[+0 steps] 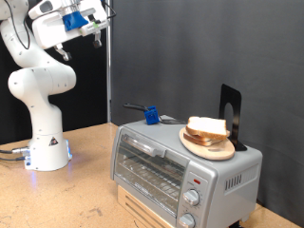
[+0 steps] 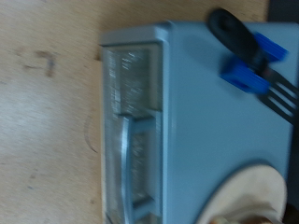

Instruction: Make a piece of toast with the oven

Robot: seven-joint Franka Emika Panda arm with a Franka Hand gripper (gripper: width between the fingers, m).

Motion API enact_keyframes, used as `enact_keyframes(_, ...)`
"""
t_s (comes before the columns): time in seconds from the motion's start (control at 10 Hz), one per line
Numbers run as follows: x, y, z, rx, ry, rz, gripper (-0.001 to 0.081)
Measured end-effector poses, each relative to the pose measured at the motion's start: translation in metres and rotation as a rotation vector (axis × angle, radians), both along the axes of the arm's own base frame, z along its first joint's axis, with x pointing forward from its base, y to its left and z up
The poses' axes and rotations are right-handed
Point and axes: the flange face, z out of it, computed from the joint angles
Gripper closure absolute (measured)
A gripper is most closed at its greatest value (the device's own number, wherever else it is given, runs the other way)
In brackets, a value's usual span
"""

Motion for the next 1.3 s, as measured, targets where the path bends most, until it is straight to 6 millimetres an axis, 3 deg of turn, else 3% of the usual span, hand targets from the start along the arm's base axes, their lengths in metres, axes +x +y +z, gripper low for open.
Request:
enact_keyframes(0.5, 0.053, -0.008, -0.022, 0.077, -0.082, -0.057, 0.0124)
enact_keyframes(0.8, 0.082, -0.012, -0.043, 0.049, -0.018, -0.039, 0.0124)
enact_keyframes(1.1, 0.093, -0.009, -0.051, 0.009, 0.04, -0.027, 0.0124)
enact_keyframes(1.3, 0.095, -0.007, -0.048, 0.099, -0.002, -0.047, 0.0124)
